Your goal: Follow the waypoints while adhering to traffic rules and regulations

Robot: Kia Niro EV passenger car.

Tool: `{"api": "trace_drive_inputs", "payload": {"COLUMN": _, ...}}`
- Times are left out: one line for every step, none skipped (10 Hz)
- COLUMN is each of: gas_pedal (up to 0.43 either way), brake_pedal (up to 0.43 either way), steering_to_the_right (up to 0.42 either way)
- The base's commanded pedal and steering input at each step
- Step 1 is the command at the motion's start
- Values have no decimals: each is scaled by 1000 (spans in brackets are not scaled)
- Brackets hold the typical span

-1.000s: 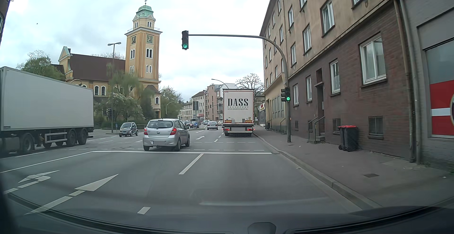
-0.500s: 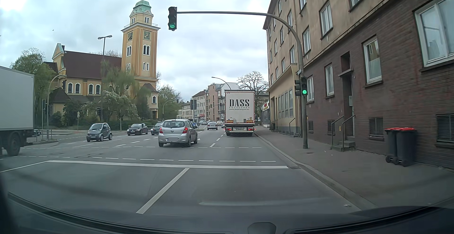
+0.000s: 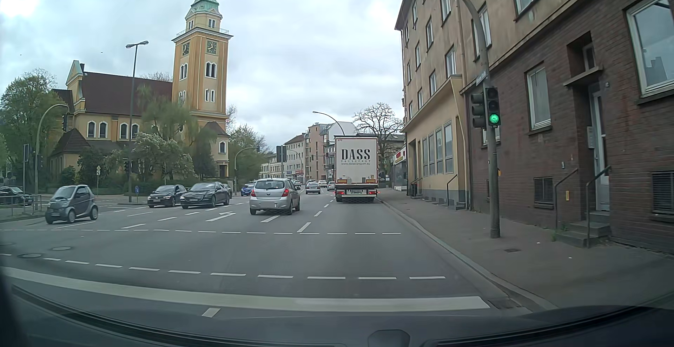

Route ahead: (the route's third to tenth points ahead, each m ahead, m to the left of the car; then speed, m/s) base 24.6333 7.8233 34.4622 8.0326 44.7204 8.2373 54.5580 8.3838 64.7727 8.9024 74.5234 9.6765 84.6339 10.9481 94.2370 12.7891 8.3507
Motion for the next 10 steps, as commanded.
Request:
{"api": "trace_drive_inputs", "payload": {"gas_pedal": 189, "brake_pedal": 0, "steering_to_the_right": -4}}
{"api": "trace_drive_inputs", "payload": {"gas_pedal": 189, "brake_pedal": 6, "steering_to_the_right": -4}}
{"api": "trace_drive_inputs", "payload": {"gas_pedal": 189, "brake_pedal": 0, "steering_to_the_right": -3}}
{"api": "trace_drive_inputs", "payload": {"gas_pedal": 189, "brake_pedal": 0, "steering_to_the_right": -3}}
{"api": "trace_drive_inputs", "payload": {"gas_pedal": 189, "brake_pedal": 0, "steering_to_the_right": -3}}
{"api": "trace_drive_inputs", "payload": {"gas_pedal": 189, "brake_pedal": 0, "steering_to_the_right": -3}}
{"api": "trace_drive_inputs", "payload": {"gas_pedal": 189, "brake_pedal": 0, "steering_to_the_right": -2}}
{"api": "trace_drive_inputs", "payload": {"gas_pedal": 189, "brake_pedal": 0, "steering_to_the_right": -3}}
{"api": "trace_drive_inputs", "payload": {"gas_pedal": 189, "brake_pedal": 0, "steering_to_the_right": -2}}
{"api": "trace_drive_inputs", "payload": {"gas_pedal": 189, "brake_pedal": 6, "steering_to_the_right": -3}}
